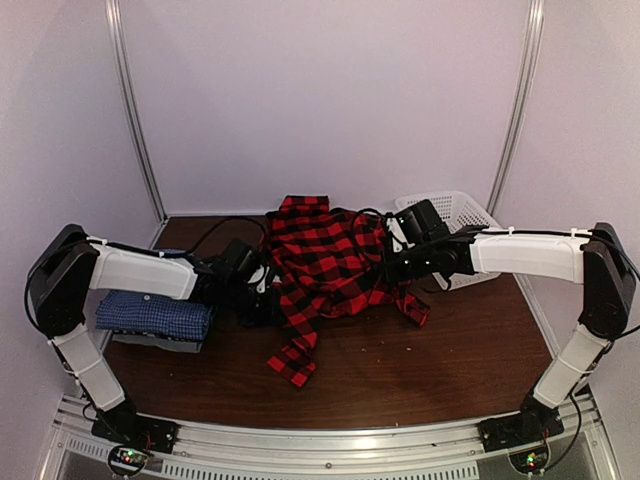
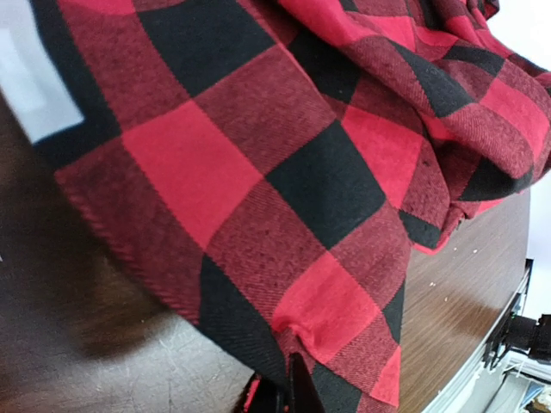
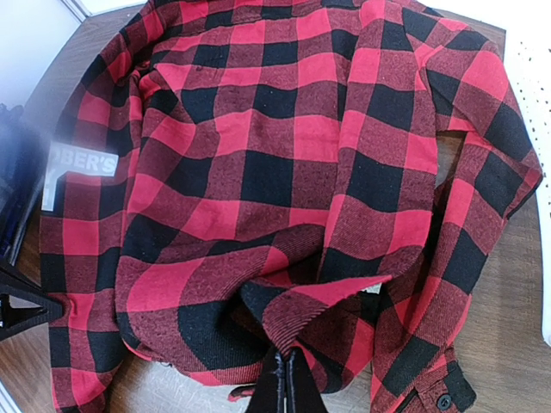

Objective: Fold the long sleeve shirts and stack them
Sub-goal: Flatten out the crumpled shirt at the center of the board.

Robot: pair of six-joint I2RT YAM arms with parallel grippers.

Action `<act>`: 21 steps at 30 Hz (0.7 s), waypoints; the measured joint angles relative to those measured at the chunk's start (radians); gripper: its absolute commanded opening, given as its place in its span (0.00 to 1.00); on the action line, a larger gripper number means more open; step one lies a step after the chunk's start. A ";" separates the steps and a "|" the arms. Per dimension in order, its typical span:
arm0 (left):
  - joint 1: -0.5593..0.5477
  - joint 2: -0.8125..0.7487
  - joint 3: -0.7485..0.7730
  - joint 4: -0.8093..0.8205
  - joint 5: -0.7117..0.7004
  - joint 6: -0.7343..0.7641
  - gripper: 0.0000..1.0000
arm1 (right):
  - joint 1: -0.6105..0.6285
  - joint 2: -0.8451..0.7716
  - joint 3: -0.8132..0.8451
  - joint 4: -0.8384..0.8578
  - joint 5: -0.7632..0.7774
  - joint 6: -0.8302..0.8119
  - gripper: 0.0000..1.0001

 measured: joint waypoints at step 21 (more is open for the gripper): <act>0.471 -0.116 0.597 -0.328 -0.157 0.264 0.00 | -0.069 0.030 0.068 -0.073 0.069 -0.074 0.00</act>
